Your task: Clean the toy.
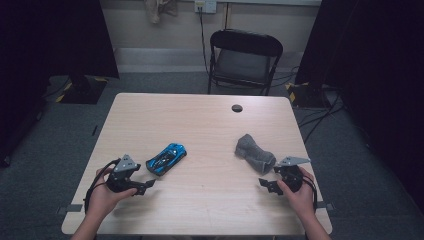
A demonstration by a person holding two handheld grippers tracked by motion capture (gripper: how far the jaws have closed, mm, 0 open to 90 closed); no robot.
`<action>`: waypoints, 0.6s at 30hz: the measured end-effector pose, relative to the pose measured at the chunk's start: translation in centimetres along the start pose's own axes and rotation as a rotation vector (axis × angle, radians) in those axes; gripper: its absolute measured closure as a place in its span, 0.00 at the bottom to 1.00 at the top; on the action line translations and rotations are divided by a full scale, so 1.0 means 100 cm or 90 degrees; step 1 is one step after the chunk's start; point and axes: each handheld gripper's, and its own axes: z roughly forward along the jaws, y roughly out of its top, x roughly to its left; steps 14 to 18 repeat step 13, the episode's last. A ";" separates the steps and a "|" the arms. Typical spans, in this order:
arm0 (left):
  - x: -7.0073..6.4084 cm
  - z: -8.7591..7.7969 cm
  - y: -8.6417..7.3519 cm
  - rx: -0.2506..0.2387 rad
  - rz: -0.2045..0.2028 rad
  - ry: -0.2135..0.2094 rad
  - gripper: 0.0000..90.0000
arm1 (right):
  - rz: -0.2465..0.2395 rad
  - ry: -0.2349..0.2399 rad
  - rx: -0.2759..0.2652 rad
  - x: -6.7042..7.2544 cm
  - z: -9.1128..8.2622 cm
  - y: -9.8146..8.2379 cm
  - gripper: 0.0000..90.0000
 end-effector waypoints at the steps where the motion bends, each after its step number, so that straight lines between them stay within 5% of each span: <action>1: 0.000 0.000 -0.003 0.002 -0.004 0.001 0.18 | -0.008 -0.005 0.009 0.001 -0.001 -0.004 0.18; 7: 0.007 0.001 -0.024 0.034 0.007 0.017 0.18 | -0.048 -0.030 -0.002 0.009 -0.004 -0.017 0.17; 8: 0.009 0.001 -0.027 0.026 -0.011 0.013 0.17 | -0.053 -0.034 -0.007 0.011 -0.004 -0.018 0.16; 18: 0.010 0.000 -0.029 0.022 -0.010 0.017 0.16 | -0.051 -0.035 -0.015 0.011 -0.004 -0.020 0.16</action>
